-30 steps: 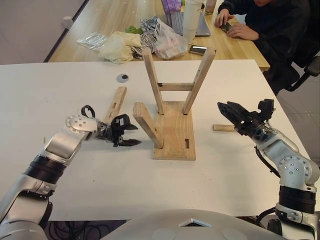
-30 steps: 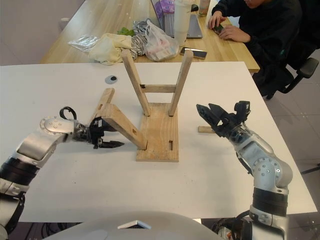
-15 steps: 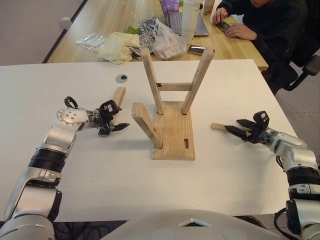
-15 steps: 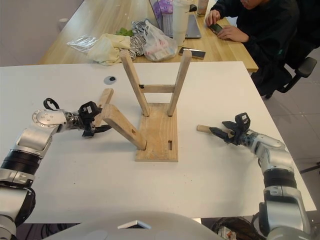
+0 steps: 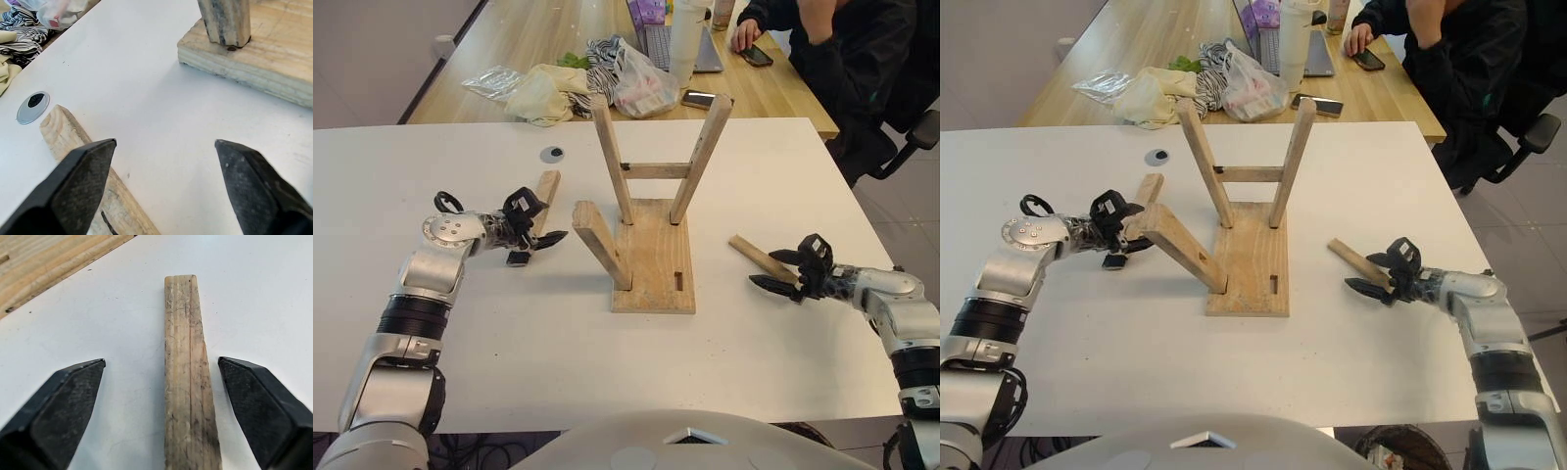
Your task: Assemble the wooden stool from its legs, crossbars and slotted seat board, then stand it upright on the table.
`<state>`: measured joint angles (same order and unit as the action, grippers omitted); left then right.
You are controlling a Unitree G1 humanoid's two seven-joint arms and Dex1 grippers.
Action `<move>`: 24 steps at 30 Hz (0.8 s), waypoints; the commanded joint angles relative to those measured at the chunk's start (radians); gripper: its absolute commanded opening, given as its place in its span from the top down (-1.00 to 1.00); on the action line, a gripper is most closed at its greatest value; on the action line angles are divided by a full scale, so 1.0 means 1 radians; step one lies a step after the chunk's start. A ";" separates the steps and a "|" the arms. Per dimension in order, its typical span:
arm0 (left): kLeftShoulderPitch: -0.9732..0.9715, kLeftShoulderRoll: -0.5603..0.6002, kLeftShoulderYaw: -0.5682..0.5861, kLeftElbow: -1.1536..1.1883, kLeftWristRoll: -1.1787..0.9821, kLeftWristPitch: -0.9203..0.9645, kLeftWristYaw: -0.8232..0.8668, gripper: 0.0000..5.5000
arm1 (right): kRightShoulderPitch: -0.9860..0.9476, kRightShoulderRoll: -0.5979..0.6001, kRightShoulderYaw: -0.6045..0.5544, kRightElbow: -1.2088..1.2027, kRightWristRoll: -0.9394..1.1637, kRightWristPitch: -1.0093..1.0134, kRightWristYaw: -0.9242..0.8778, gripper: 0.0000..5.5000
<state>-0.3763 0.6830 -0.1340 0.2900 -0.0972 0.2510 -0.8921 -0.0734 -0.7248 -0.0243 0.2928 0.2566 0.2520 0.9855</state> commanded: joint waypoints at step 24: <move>0.029 -0.016 0.023 0.002 0.003 0.024 -0.015 -0.36 | 0.166 0.024 -0.032 0.130 -0.084 -0.282 -0.098 0.54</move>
<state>-0.3644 0.6665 -0.1121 0.2971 -0.0969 0.2773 -0.9045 0.0616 -0.7176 -0.0934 0.3784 0.2398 -0.0390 0.9092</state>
